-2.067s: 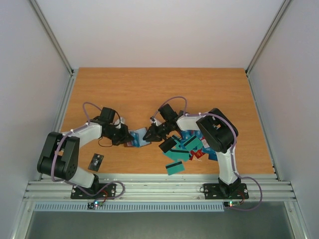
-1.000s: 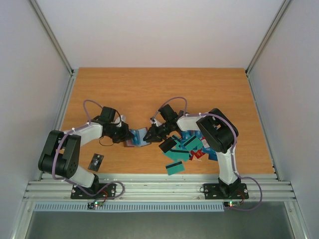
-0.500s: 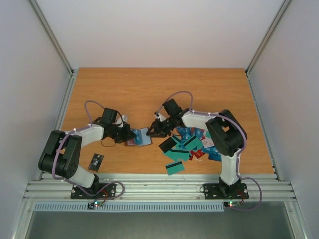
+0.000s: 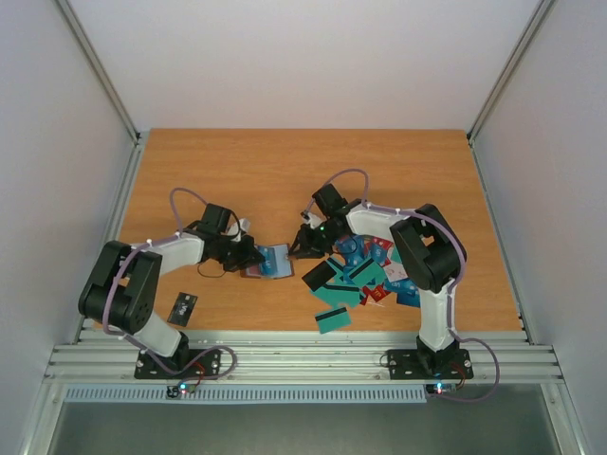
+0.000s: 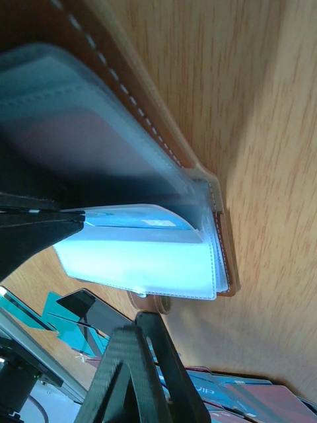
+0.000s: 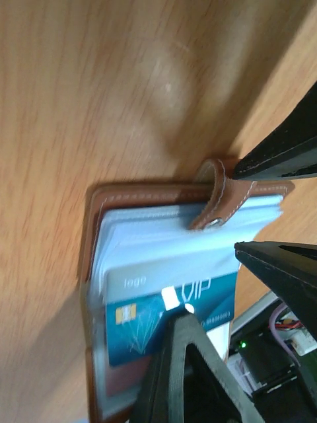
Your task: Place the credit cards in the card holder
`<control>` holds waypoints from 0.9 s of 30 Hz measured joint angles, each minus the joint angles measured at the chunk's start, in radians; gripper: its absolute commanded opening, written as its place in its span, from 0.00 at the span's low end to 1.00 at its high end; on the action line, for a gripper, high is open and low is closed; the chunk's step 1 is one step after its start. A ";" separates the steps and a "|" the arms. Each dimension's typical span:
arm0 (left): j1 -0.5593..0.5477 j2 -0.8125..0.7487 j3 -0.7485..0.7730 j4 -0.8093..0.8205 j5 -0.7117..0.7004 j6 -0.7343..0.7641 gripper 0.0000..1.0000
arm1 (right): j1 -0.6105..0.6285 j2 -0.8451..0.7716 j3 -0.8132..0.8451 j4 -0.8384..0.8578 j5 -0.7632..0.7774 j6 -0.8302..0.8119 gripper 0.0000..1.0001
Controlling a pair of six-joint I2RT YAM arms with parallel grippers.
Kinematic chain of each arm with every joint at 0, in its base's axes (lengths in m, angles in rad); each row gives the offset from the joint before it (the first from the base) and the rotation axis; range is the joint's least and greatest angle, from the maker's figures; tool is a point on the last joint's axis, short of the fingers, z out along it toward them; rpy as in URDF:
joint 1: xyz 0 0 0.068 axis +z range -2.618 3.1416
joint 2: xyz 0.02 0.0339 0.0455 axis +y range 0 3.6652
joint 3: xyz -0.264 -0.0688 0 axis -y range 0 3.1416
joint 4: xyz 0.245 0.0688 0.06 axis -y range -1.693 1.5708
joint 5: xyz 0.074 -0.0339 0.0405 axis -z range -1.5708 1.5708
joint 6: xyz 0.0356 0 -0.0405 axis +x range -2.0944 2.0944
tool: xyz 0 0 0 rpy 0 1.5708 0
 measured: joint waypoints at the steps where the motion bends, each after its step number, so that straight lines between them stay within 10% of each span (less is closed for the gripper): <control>1: -0.002 0.005 0.005 -0.002 0.000 0.002 0.00 | 0.001 0.005 -0.005 -0.002 0.001 0.000 0.27; 18: -0.008 0.075 0.042 -0.001 0.032 0.026 0.02 | -0.003 0.012 -0.071 0.056 -0.020 0.003 0.24; 27: -0.009 0.086 0.043 0.001 0.034 0.021 0.19 | -0.007 0.012 -0.080 0.074 -0.033 0.016 0.24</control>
